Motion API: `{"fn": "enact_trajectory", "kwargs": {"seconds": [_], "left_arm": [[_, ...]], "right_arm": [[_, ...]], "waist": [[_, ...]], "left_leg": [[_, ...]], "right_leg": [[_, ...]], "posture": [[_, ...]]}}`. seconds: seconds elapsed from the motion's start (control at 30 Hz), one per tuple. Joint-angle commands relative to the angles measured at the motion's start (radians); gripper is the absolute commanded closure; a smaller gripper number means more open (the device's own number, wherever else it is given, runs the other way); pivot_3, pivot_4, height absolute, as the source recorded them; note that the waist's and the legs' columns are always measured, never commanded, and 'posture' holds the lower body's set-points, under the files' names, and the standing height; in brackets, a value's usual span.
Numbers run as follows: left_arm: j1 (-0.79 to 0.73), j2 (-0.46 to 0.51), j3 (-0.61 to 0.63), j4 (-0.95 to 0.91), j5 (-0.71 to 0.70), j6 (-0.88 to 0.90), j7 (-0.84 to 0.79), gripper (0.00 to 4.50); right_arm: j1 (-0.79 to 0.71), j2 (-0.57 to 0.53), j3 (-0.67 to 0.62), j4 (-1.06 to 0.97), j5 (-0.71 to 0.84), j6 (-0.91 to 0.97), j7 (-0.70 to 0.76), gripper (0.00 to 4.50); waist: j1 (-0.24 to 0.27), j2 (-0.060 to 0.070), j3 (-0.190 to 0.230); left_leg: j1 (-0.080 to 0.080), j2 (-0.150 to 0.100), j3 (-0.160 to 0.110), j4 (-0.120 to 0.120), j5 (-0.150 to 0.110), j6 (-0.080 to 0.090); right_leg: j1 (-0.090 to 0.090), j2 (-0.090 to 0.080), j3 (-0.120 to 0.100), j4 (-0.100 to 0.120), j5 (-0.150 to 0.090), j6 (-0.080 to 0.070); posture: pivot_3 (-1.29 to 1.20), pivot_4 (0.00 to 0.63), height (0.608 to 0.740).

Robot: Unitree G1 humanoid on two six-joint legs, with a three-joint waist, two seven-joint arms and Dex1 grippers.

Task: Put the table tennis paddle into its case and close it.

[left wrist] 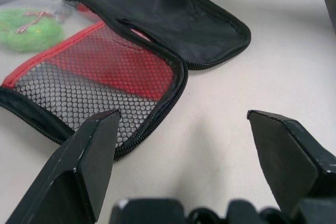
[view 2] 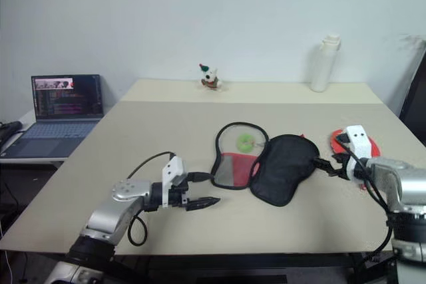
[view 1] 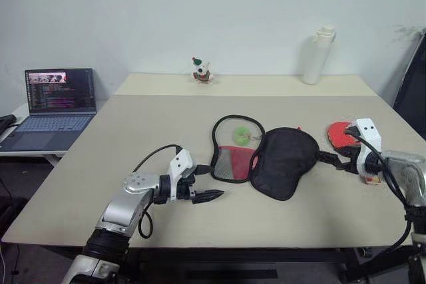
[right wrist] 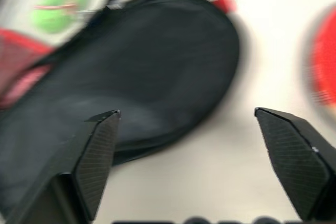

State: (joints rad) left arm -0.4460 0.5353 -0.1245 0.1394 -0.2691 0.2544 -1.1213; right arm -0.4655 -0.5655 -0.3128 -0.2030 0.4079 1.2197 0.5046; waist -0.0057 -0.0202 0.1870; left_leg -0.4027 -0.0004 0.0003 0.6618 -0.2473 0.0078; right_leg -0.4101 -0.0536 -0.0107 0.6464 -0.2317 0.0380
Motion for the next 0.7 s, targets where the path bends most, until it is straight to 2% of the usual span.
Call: {"fn": "enact_trajectory", "kwargs": {"seconds": [0.03, 0.2, 0.53, 0.63, 0.7], "left_arm": [[-0.038, 0.016, 0.017, -0.015, -0.031, 0.001, -0.038, 0.27], [-0.081, 0.038, 0.024, -0.002, -0.043, 0.007, -0.087, 0.27], [-0.128, 0.043, 0.023, 0.007, -0.034, 0.012, -0.091, 0.27], [-0.124, 0.04, 0.022, -0.007, -0.034, 0.019, -0.083, 0.27], [-0.122, 0.039, 0.023, -0.01, -0.034, 0.02, -0.078, 0.27]], "right_arm": [[0.053, 0.118, -0.051, -0.182, 0.007, 0.066, -0.14, 0.02], [0.134, 0.253, 0.019, -0.275, -0.021, 0.058, -0.253, 0.02], [0.151, 0.335, 0.137, -0.21, -0.064, -0.053, -0.318, 0.02], [0.133, 0.324, 0.164, -0.186, -0.073, -0.086, -0.301, 0.61], [0.121, 0.316, 0.165, -0.171, -0.069, -0.093, -0.293, 1.28]], "waist": [[0.001, 0.0, 0.0], [0.0, 0.0, 0.0], [-0.002, 0.0, 0.0], [-0.003, 0.0, 0.0], [-0.003, 0.0, 0.0]], "left_leg": [[0.0, 0.0, 0.0, 0.0, 0.0, 0.0], [-0.001, -0.003, 0.002, 0.0, 0.0, 0.0], [0.0, -0.003, 0.001, 0.0, 0.0, 0.0], [0.0, -0.003, 0.001, 0.0, 0.0, 0.0], [0.0, -0.003, 0.001, 0.0, 0.0, 0.0]], "right_leg": [[0.0, 0.0, 0.0, 0.0, 0.0, 0.0], [0.0, 0.0, 0.001, -0.001, 0.0, 0.0], [-0.001, 0.0, 0.0, -0.001, 0.0, 0.0], [-0.001, 0.001, 0.0, 0.0, 0.0, 0.0], [-0.001, 0.001, 0.001, -0.001, 0.0, 0.001]], "posture": [[0.0, 0.15, 0.74], [0.0, 0.15, 0.74], [0.0, 0.15, 0.74], [0.0, 0.15, 0.74], [0.0, 0.15, 0.74]]}}
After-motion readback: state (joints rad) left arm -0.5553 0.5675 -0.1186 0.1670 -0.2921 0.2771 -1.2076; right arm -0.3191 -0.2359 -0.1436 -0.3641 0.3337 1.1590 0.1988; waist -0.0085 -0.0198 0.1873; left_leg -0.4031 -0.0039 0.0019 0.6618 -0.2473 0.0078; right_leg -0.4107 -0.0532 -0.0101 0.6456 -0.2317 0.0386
